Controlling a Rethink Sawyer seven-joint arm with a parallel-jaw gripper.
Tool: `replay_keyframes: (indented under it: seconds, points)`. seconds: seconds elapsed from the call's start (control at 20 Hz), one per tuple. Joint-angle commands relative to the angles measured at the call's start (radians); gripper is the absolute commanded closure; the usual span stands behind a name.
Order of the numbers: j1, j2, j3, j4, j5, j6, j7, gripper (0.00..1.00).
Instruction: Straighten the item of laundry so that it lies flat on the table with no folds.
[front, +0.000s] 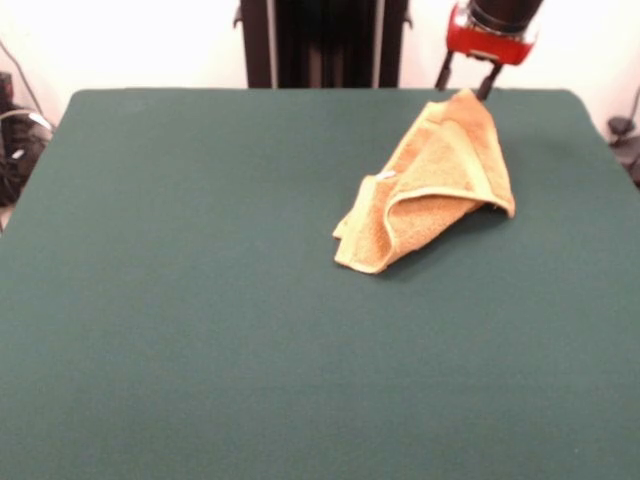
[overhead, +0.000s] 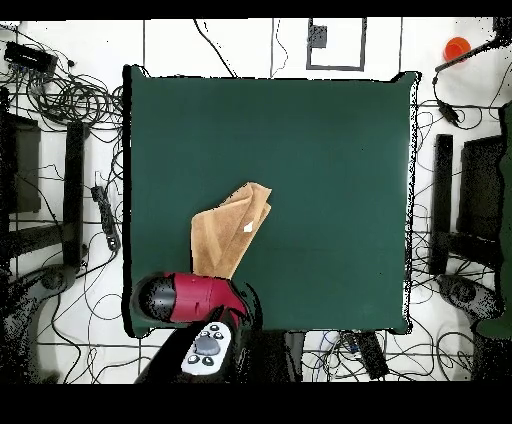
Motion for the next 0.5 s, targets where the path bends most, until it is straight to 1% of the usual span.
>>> replay_keyframes:
  seconds: [0.05,0.25,0.4,0.5]
  points:
    - [-0.002,0.045,0.012,-0.087,-0.014,-0.025,0.152,0.00]
    - [-0.024,0.041,0.024,-0.113,-0.059,0.015,0.084,0.00]
    - [-0.064,0.035,0.063,-0.123,-0.081,0.057,0.036,0.00]
    - [-0.082,0.032,0.088,-0.120,-0.089,0.080,0.026,0.00]
